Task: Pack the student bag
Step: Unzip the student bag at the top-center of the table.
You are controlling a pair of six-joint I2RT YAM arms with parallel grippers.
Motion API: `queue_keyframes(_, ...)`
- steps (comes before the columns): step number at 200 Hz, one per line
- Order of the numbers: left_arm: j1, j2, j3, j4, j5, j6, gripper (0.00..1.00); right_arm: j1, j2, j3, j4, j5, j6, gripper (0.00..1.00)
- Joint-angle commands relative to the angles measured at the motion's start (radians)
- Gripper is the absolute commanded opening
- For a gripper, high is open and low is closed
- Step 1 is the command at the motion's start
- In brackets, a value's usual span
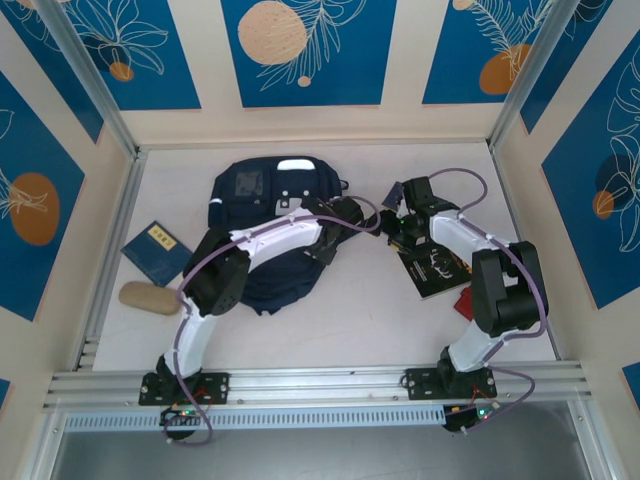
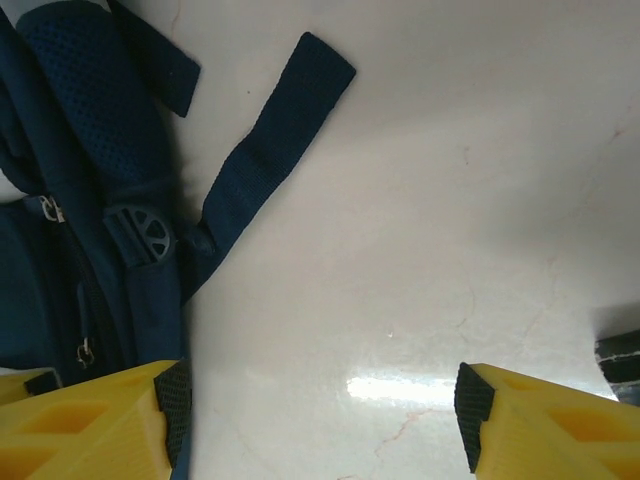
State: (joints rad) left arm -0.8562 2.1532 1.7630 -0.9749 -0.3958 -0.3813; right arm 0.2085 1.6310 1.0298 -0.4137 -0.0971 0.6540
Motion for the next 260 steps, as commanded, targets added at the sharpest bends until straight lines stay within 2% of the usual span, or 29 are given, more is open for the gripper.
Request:
queue_keyframes(1,-0.004,0.033,0.032,-0.054,-0.073,0.032,0.42,-0.01,-0.05,-0.019,0.015,-0.042,0.011,0.69)
queue_keyframes(41,-0.001,0.05,0.035,-0.049,-0.099,0.058,0.34,-0.013,-0.069,-0.037,0.05,-0.047,0.018,0.68)
queue_keyframes(55,0.001,0.031,0.021,-0.042,-0.102,0.074,0.23,-0.013,-0.071,-0.037,0.055,-0.061,0.007,0.68)
queue_keyframes(75,0.004,-0.034,-0.007,-0.038,-0.129,0.091,0.11,-0.007,-0.077,-0.048,0.094,-0.125,-0.034,0.68)
queue_keyframes(103,0.012,-0.185,-0.069,-0.011,-0.128,0.147,0.01,0.032,-0.073,-0.03,0.114,-0.135,-0.091,0.7)
queue_keyframes(149,0.055,-0.433,-0.154,0.04,-0.141,0.226,0.0,0.084,-0.039,0.012,0.203,-0.203,-0.199,0.69)
queue_keyframes(182,0.12,-0.563,-0.194,0.082,-0.088,0.237,0.0,0.087,-0.06,-0.017,0.305,-0.33,-0.285,0.66)
queue_keyframes(211,0.153,-0.622,-0.206,0.113,-0.041,0.234,0.0,0.108,-0.082,-0.057,0.391,-0.44,-0.326,0.66)
queue_keyframes(260,0.17,-0.648,-0.192,0.143,-0.018,0.225,0.0,0.157,-0.019,-0.039,0.492,-0.49,-0.336,0.64)
